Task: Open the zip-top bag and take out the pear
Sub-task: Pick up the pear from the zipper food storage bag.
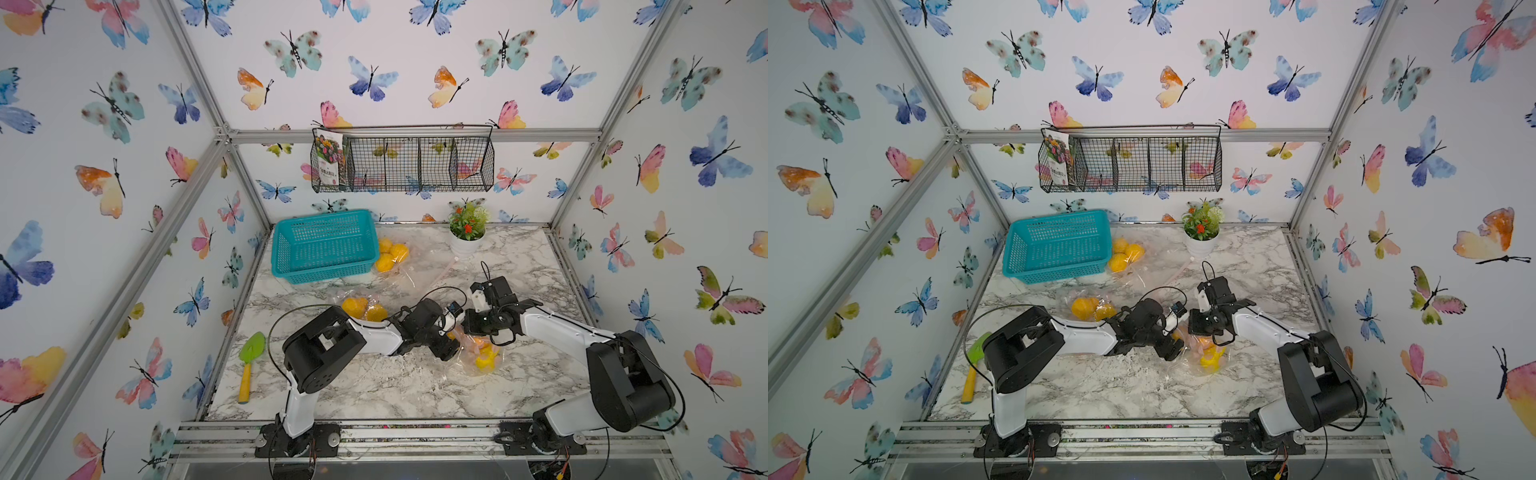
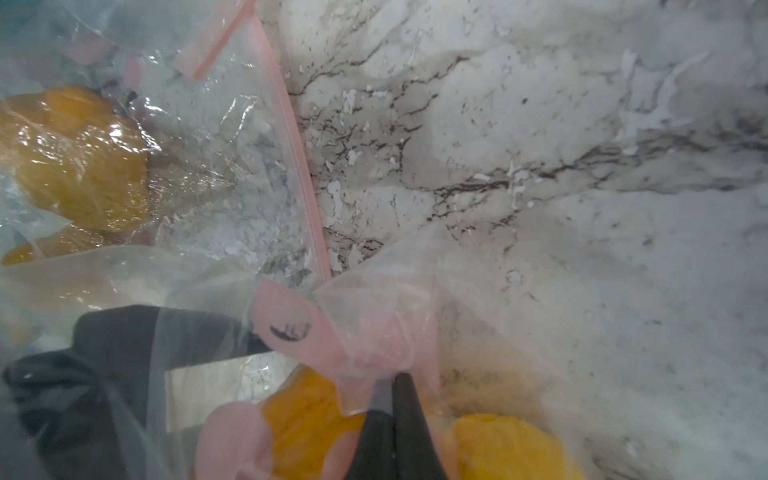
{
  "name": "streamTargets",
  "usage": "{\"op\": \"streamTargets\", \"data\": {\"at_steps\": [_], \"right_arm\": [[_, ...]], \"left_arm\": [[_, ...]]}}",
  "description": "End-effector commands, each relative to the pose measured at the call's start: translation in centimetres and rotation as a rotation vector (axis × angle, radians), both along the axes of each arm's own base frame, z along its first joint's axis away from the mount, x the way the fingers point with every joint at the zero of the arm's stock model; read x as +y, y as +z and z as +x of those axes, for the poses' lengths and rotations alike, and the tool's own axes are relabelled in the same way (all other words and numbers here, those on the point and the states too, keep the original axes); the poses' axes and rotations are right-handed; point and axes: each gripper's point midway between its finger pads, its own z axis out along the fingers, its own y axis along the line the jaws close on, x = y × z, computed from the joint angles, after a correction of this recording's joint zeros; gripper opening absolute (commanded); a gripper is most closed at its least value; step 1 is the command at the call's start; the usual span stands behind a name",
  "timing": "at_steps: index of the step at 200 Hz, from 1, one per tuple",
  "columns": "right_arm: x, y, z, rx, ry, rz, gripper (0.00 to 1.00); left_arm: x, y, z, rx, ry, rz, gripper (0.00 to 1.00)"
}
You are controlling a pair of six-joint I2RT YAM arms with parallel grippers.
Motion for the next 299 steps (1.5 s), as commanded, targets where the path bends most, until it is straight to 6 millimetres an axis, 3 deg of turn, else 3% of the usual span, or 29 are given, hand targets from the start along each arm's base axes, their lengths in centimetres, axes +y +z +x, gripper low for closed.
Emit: {"op": "streamTargets", "data": {"at_steps": [1,10,13,28,46,67,71,80,101,134,190,217,248,277,299], "right_arm": [[0.8,-1.2,-2.4,0.081,0.063,0.049,0.03],[1.2,-1.1,-2.6,0.088,0.075,0.073,0.03],[1.3,-1.1,-2.8,0.090,0.080,0.082,0.03],[1.6,-1.1,-2.9,0.094,0.084,0.096,0.03],[0.7,-1.1,-2.4,0.073,0.059,0.047,0.03],[-0.7,-0.7,-1.3,0.022,0.005,-0.030,0.03],[-0.9,-0.6,-1.1,0.011,-0.007,-0.042,0.03],[-1.3,-0.1,-0.5,-0.017,-0.032,-0.059,0.03],[-2.7,0.6,0.8,-0.071,-0.096,-0.118,0.03],[-5.1,1.4,2.4,-0.127,-0.192,-0.180,0.03],[-8.6,0.8,3.6,-0.127,-0.282,-0.218,0.03],[-9.1,1.0,4.0,-0.132,-0.294,-0.216,0.03],[-8.8,1.2,4.3,-0.127,-0.276,-0.202,0.03],[-8.1,1.3,4.3,-0.116,-0.253,-0.172,0.03],[-7.7,1.3,4.2,-0.110,-0.240,-0.153,0.03]], "left_arm": [[-0.5,-1.0,0.2,0.004,-0.002,0.008,0.80],[-0.6,-1.0,0.2,0.005,-0.002,0.011,0.80],[-0.4,-2.2,0.1,0.021,-0.002,0.033,0.80],[-0.5,-3.2,-0.1,0.046,-0.013,0.057,0.77],[-0.5,-3.6,-0.4,0.069,-0.025,0.079,0.65],[0.2,-2.4,-0.7,0.080,-0.015,0.060,0.53],[0.2,-1.0,-0.6,0.063,-0.013,0.041,0.52],[0.8,0.0,-0.6,0.052,0.000,0.040,0.51],[2.5,1.5,-0.8,0.044,0.027,0.053,0.50],[6.4,2.2,-2.0,0.047,0.070,0.079,0.50],[12.6,4.2,-4.0,0.090,0.122,0.079,0.50],[14.9,5.6,-4.4,0.084,0.153,0.094,0.50],[18.5,9.9,-0.9,0.024,0.355,0.069,0.48],[22.8,16.0,5.2,-0.070,0.584,-0.016,0.44],[25.7,19.2,10.2,-0.133,0.710,-0.048,0.42]]}}
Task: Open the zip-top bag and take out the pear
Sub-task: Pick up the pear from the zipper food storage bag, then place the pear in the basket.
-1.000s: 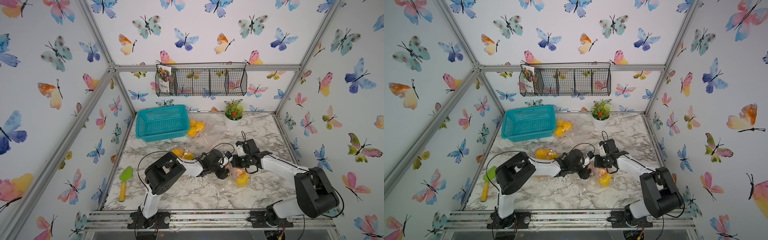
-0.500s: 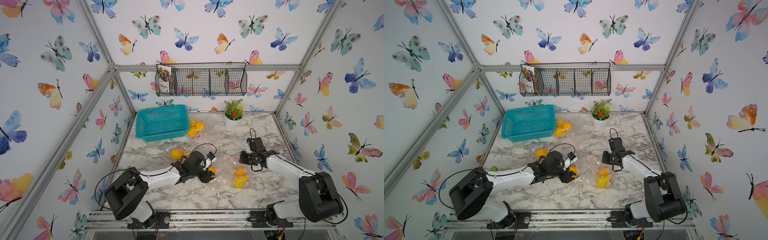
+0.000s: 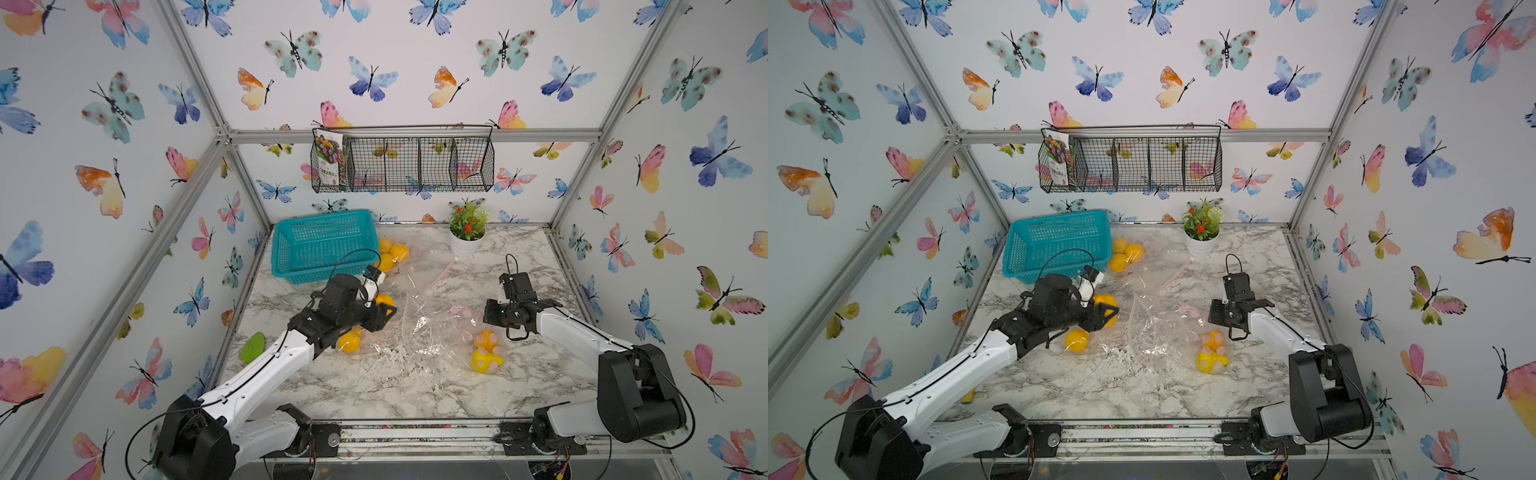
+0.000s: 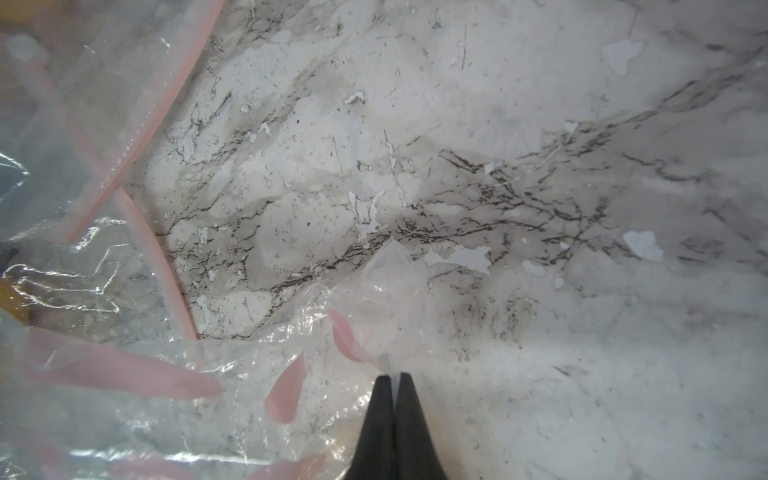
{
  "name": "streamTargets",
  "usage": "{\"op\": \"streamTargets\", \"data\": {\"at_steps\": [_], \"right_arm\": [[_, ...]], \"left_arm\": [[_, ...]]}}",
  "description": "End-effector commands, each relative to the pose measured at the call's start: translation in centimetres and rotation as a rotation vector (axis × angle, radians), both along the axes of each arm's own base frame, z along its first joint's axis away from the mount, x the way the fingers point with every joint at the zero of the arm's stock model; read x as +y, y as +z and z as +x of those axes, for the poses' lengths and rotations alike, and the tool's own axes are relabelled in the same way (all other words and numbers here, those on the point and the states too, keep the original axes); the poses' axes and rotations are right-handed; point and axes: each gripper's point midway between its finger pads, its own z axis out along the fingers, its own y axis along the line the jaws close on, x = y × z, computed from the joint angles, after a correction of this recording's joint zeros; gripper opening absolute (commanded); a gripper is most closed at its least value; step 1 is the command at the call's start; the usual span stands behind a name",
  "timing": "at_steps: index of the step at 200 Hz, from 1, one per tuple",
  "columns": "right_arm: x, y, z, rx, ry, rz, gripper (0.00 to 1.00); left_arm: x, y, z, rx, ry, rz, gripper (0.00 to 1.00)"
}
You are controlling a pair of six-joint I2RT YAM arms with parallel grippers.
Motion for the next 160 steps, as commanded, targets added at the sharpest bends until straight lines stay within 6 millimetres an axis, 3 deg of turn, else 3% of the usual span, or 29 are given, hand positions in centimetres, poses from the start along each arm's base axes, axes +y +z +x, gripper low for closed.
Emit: {"op": "streamTargets", "data": {"at_steps": [1,38,66,82,110,112,123,160], "right_arm": [[0.6,0.1,0.1,0.019,0.029,0.023,0.03],[0.9,0.1,0.1,0.022,0.047,0.034,0.03],[1.1,0.3,0.2,0.022,0.052,0.037,0.03],[1.1,0.5,0.3,0.019,0.053,0.041,0.03],[1.3,0.6,0.5,0.019,0.057,0.050,0.03],[1.4,0.6,0.5,0.019,0.058,0.053,0.03],[1.4,0.6,0.5,0.021,0.059,0.055,0.03],[1.7,0.2,0.4,0.033,0.068,0.063,0.03]], "left_arm": [[4.0,3.6,5.3,-0.067,0.180,-0.002,0.42],[8.3,4.9,14.3,-0.123,0.374,0.030,0.42],[10.9,3.3,20.5,-0.073,0.468,0.075,0.42],[12.8,1.3,23.5,-0.028,0.514,0.127,0.43],[17.5,-2.6,27.2,0.065,0.623,0.163,0.43],[17.9,-3.7,27.5,0.086,0.630,0.168,0.44],[19.8,-5.3,28.4,0.116,0.673,0.169,0.44],[25.1,-8.6,31.2,0.145,0.801,0.189,0.49]]}}
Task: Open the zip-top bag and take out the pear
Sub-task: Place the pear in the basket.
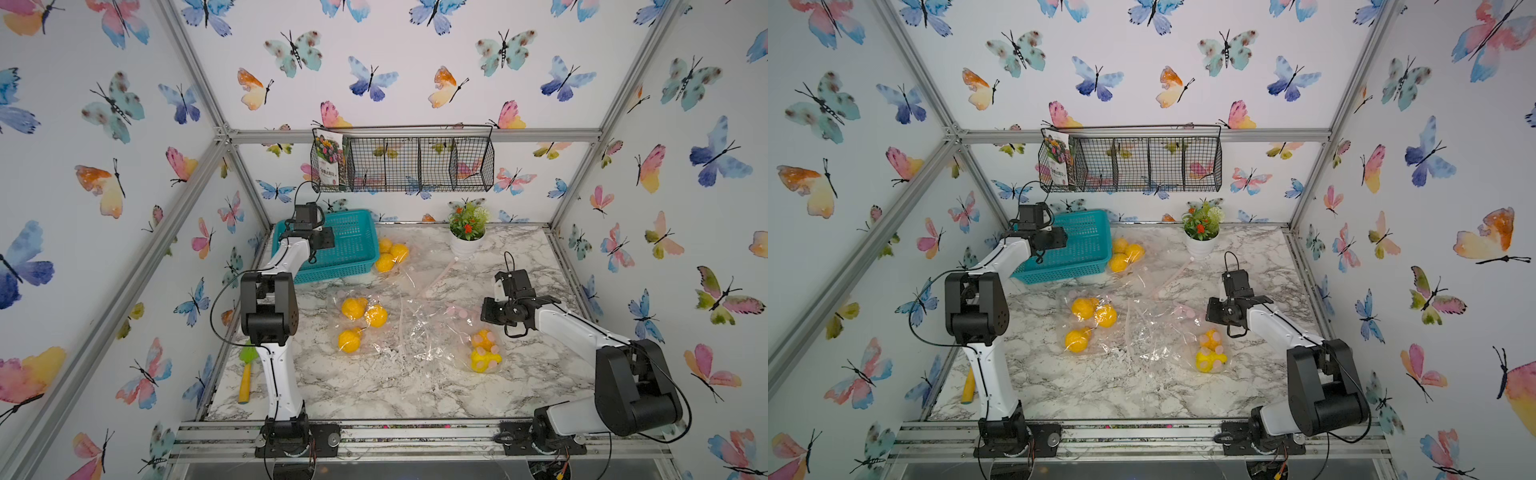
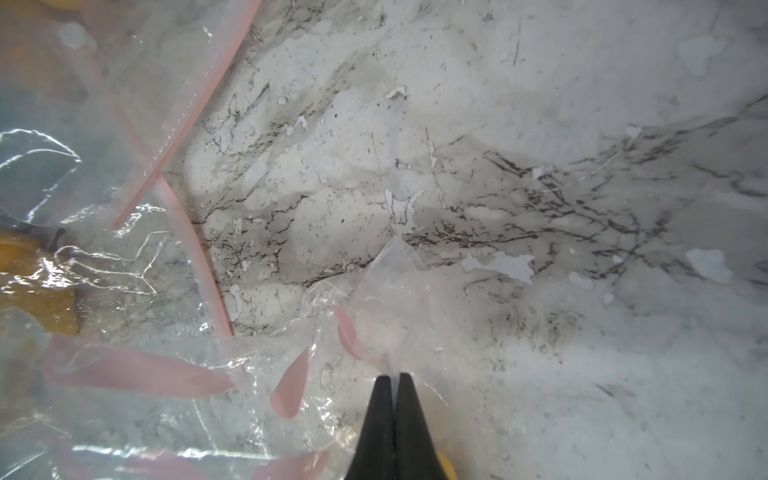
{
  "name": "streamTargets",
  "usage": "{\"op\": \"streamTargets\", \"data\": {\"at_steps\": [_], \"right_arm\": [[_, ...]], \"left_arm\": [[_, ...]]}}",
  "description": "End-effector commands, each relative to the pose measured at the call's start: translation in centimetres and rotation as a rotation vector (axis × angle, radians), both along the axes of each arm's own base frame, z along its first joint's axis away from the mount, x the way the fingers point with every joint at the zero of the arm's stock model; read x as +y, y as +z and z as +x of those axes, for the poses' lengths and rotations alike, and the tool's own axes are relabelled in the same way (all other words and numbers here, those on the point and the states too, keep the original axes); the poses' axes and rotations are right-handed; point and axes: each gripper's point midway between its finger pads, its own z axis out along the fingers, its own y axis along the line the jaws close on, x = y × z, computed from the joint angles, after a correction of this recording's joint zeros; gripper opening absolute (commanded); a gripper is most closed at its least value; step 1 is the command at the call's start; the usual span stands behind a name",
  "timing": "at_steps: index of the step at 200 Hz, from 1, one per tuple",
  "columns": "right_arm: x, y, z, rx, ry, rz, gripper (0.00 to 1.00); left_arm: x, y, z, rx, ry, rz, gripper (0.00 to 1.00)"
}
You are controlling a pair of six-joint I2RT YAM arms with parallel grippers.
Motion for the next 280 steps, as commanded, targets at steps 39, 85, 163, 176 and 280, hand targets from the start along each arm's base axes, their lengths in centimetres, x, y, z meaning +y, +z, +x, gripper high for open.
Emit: {"op": "streamTargets", "data": {"at_steps": [39,85,163,176,280], "right_arm": [[0.7,-0.6,0.2,0.033,0.028,0.028,0.03],[0.9,-0.4,0.5,0.033,0.034,0.030,0.03],[1.1,0.3,0.8,0.014,0.050,0.032,0.03],[1.1,0.4,0.9,0.011,0.054,0.033,0.03],[2.2,0.5,1.8,0.009,0.123,0.056,0.03]], "left_arm": [[5.9,-3.9,3.6,-0.008,0.166,0.054,0.54],[6.9,-6.3,4.8,0.022,0.163,0.099,0.68],[5.0,2.1,3.4,-0.100,0.095,0.033,0.78],[4.2,3.8,2.5,-0.114,0.074,0.007,0.78],[-10.3,6.7,-12.6,-0.046,-0.329,-0.206,0.73]]}}
